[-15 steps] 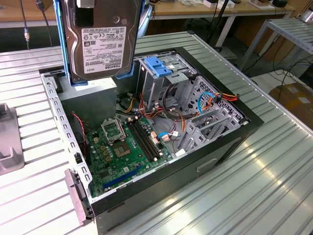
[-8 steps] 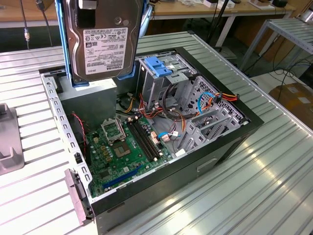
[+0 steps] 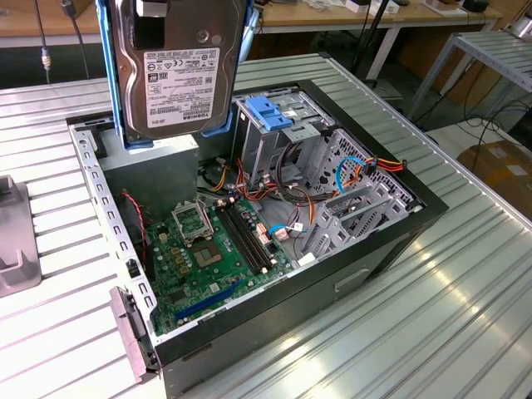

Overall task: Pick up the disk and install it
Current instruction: 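Pick up the disk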

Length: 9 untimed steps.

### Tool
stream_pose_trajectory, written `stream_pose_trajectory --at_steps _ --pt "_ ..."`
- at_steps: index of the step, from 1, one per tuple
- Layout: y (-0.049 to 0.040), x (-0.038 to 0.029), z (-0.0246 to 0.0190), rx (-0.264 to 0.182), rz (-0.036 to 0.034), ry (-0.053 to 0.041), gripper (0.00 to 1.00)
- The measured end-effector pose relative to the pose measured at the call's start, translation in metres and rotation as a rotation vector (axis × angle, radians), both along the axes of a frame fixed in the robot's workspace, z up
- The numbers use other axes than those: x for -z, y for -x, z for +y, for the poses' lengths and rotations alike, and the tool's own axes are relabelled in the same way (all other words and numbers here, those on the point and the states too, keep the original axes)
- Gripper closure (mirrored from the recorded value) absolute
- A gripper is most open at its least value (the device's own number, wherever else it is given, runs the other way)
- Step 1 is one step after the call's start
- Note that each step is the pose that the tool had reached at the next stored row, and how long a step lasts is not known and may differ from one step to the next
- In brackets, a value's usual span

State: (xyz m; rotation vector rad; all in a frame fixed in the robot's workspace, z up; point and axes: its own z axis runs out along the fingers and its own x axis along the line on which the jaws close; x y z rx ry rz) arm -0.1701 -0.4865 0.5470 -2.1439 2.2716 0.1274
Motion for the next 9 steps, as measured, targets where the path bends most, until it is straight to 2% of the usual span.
stream_pose_trajectory --at_steps 9 --pt "-0.0013 0.0 -0.0035 0.0 0.0 0.0 0.63"
